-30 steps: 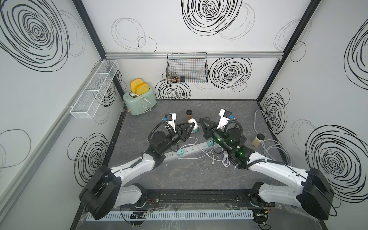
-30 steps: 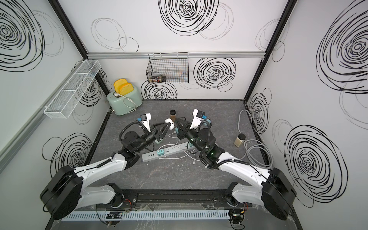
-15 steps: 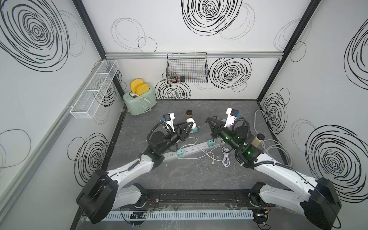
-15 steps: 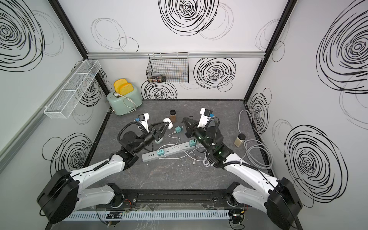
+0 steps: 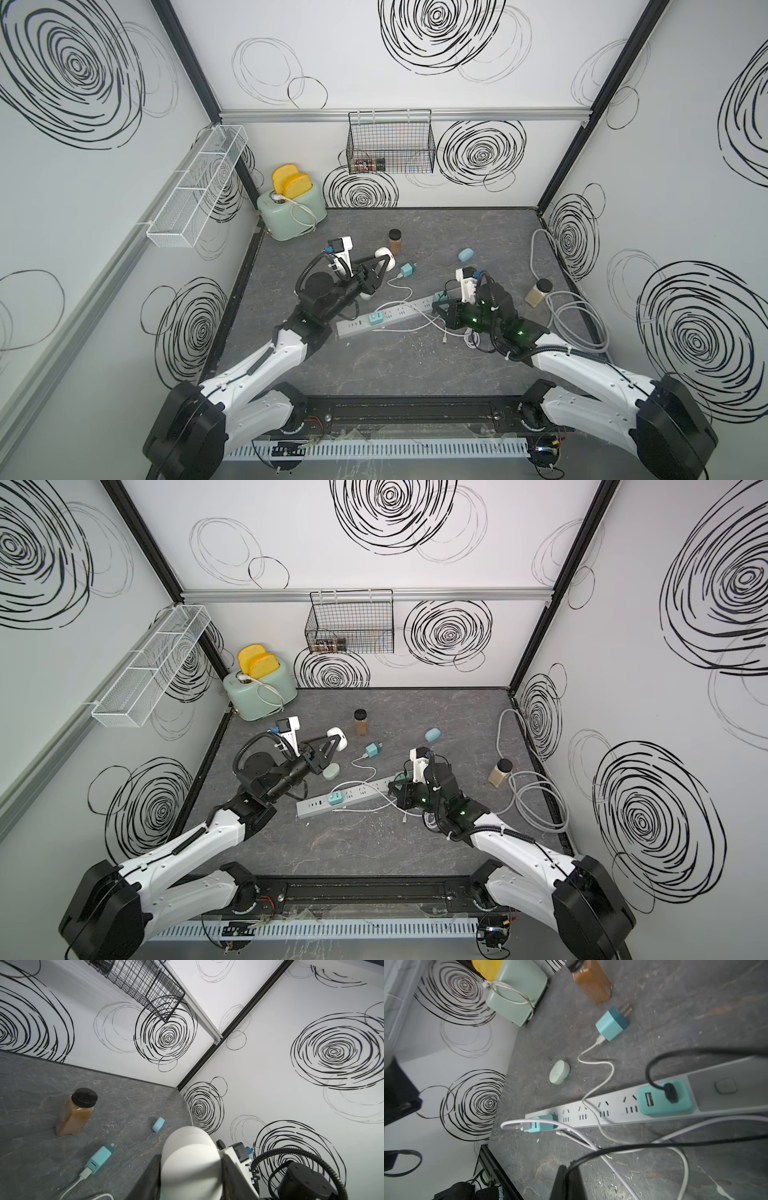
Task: Charge the bluetooth headset
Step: Place the charging cable at the center of the board.
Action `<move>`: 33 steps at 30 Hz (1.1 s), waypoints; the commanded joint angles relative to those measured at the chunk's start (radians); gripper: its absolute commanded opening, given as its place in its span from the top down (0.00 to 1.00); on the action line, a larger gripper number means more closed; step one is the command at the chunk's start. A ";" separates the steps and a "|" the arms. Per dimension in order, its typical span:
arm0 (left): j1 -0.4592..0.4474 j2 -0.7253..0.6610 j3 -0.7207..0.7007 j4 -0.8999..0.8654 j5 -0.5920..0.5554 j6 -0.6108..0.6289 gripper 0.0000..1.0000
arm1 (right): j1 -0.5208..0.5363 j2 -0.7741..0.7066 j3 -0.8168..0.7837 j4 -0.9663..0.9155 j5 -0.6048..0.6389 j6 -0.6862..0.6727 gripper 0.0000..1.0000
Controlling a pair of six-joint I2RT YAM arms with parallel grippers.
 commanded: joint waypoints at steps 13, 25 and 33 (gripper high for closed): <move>0.050 0.044 -0.005 0.012 0.084 -0.044 0.68 | 0.033 0.333 0.052 0.068 -0.123 0.235 0.89; 0.066 0.063 -0.010 0.009 0.091 -0.043 0.68 | 0.036 0.360 0.060 0.056 -0.060 0.199 0.65; 0.068 0.091 -0.002 0.009 0.109 -0.041 0.68 | 0.073 0.290 0.012 0.016 0.027 0.125 0.65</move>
